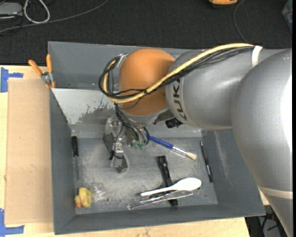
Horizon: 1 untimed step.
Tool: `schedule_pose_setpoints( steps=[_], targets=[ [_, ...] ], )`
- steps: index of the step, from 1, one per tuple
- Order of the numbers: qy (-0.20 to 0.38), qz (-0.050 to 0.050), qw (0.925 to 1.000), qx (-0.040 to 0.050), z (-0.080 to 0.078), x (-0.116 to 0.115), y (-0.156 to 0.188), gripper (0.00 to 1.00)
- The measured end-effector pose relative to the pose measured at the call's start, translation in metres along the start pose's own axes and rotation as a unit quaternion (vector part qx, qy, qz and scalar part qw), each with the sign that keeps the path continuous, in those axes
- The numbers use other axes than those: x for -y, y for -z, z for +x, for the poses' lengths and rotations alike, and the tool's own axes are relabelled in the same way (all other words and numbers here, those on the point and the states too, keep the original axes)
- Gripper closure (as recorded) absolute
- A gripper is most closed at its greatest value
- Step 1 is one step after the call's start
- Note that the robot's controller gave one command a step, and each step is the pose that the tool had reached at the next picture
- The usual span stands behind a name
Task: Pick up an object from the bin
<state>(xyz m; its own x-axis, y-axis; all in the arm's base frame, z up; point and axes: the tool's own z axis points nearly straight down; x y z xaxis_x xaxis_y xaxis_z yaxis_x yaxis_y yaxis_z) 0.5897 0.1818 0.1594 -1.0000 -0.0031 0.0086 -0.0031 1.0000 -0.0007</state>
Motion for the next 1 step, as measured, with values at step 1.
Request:
schedule_pose_setpoints(
  steps=[1],
  targets=[
    [-0.002,-0.001,1.0,0.0036,-0.0018,0.001,0.0049,0.0]
  ],
)
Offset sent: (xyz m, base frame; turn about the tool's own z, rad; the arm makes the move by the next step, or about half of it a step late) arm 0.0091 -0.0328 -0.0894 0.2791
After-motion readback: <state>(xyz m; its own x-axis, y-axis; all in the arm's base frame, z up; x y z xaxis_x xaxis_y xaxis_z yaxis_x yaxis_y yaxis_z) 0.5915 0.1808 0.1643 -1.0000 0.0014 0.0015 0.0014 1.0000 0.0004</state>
